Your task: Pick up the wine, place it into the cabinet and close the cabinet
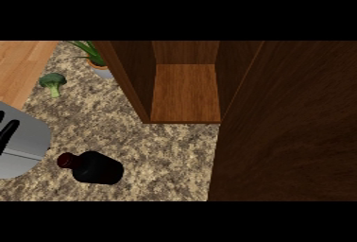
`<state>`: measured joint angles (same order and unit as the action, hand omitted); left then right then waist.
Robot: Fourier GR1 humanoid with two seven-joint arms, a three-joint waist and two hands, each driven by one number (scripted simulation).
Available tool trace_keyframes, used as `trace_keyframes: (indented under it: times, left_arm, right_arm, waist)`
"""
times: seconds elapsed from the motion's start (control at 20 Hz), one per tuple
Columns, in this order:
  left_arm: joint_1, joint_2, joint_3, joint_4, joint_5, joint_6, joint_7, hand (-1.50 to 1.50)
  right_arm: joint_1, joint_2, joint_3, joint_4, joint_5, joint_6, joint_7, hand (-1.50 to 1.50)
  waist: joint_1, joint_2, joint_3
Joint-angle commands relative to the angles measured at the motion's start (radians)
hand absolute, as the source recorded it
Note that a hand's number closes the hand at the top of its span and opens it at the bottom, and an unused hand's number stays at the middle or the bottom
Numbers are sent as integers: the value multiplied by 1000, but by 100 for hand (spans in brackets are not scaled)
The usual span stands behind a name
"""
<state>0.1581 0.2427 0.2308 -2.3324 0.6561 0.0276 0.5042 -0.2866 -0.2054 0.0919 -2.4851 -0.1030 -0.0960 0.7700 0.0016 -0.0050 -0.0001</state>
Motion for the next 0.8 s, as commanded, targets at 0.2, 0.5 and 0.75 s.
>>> trace_keyframes:
  times: [0.2, 0.5, 0.75]
  left_arm:
    - [-40, -14, 6, -30, -38, 20, -18, -150]
    - [-36, -34, -4, 47, -99, 12, -59, -150]
    - [16, -80, -37, 98, -164, -53, -144, -150]
  right_arm:
    - [-153, -22, -21, -110, -10, -70, 202, -150]
    - [-144, -44, -95, -136, -75, -34, 210, -150]
    - [-205, -58, -107, -140, -78, -52, 287, -150]
  waist:
    - [-1, 1, -1]
    - [-6, 3, 0]
    - [-5, 2, 0]
